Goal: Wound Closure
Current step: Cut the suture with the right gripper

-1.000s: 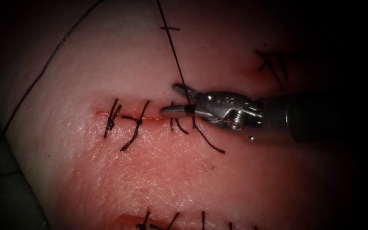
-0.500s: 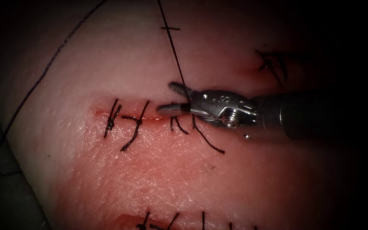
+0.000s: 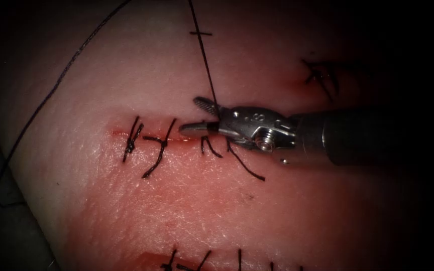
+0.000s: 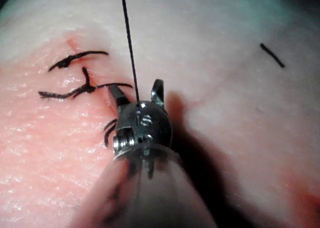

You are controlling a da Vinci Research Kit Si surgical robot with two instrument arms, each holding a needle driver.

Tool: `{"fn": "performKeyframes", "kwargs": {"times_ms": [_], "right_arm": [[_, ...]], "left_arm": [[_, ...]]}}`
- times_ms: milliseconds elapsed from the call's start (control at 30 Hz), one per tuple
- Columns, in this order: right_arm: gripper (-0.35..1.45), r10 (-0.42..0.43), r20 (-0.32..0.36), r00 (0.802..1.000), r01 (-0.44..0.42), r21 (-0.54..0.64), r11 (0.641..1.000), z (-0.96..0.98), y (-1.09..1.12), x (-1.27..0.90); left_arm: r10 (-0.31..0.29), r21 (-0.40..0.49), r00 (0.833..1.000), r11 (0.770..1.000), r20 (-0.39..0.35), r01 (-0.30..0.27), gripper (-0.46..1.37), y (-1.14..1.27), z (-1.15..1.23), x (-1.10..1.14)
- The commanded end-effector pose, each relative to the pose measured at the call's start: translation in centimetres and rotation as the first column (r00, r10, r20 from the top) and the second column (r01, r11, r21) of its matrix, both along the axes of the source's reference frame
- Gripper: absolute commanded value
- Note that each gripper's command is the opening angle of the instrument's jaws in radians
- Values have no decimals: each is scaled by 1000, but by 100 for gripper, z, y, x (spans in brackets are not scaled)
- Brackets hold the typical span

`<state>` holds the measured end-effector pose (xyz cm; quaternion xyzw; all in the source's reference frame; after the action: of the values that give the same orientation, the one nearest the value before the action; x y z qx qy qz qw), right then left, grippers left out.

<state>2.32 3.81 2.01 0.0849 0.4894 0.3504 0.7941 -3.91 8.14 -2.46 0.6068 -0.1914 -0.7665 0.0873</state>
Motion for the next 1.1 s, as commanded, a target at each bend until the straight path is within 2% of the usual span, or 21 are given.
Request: {"fn": "performKeyframes", "kwargs": {"times_ms": [33, 200, 300, 367, 400, 433, 467, 833, 1000, 1033, 1100], "right_arm": [[84, -1, 0, 1000, 1, 0, 1000, 0, 1, 0], [73, 3, -1, 1000, -3, 5, 1000, 1, 2, 0], [60, 2, -1, 1000, -2, 4, 1000, 1, 2, 0], [43, 1, 0, 1000, -1, 5, 1000, 2, 1, 0], [19, 0, -2, 1000, 0, 12, 1000, 2, 1, 1], [-29, -10, -2, 1000, 10, 17, 1000, 2, 0, 1], [-35, -10, -4, 1000, 10, 23, 1000, 3, 0, 1], [-35, -24, 0, 1000, 24, 39, 999, 4, -2, 2], [-35, -35, 4, 999, 35, 31, 999, 2, 1, -11], [-9, -38, 2, 999, 37, 31, 999, 3, 1, -12], [87, -39, 6, 999, 39, 31, 999, 4, 0, -14]], "left_arm": [[6, 1, 1000, 1000, -1, -6, -35, -1, 0, 0], [4, 7, 1000, 1000, 0, -5, -35, -1, 0, 0], [4, 7, 1000, 1000, 0, -4, -35, -1, 0, 0], [4, 7, 1000, 1000, 0, -4, -35, -1, 0, 0], [4, 7, 1000, 1000, 0, -4, -35, -1, 0, -1], [4, 7, 1000, 1000, 0, -4, -35, -1, 0, -1], [4, 7, 1000, 1000, 0, -4, -35, -1, 0, -1], [4, 7, 1000, 1000, 0, -4, -35, -1, -1, 0], [6, 7, 1000, 1000, 2, -6, -35, 0, -1, 2], [6, 7, 1000, 1000, 2, -6, -35, 0, -1, 2], [6, 7, 1000, 1000, 1, -6, -35, 0, -1, 1]]}}
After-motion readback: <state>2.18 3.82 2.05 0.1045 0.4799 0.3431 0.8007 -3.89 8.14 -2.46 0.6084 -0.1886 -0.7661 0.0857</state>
